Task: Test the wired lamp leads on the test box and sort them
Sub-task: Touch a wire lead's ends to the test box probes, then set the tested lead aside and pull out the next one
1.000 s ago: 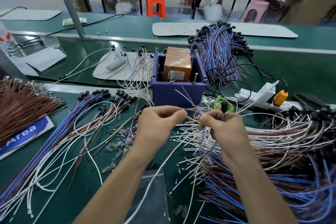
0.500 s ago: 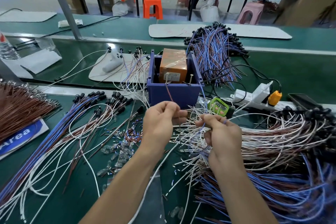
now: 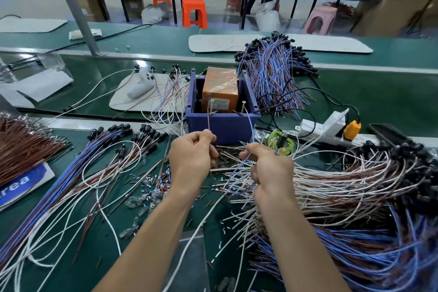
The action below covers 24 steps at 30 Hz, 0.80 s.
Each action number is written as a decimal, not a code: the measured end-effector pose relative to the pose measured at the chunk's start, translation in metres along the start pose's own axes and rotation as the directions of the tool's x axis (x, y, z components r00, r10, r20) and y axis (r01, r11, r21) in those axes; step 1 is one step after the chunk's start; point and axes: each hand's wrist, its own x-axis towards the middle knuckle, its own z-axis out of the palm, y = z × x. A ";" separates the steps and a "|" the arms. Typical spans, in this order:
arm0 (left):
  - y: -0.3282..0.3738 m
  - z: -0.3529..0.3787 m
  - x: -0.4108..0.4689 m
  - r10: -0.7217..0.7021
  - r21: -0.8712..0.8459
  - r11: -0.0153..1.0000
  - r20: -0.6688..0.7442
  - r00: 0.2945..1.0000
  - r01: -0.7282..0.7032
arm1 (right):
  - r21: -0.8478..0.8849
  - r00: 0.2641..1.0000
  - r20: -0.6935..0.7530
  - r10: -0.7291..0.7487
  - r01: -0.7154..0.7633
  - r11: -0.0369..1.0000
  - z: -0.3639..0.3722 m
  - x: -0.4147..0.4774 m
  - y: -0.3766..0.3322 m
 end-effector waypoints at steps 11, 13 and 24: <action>-0.003 -0.002 0.005 0.039 0.049 0.998 0.039 0.998 -0.041 | 0.002 0.998 0.064 -0.011 0.011 1.000 0.001 -0.001 0.004; -0.002 -0.002 0.005 0.043 0.057 0.997 0.052 0.998 -0.046 | 0.010 0.997 0.074 -0.010 0.009 1.000 0.000 -0.002 0.004; 0.003 -0.007 -0.013 0.060 -0.011 0.998 0.049 0.997 -0.060 | 0.059 0.992 0.106 -0.072 0.066 0.996 -0.029 -0.006 -0.005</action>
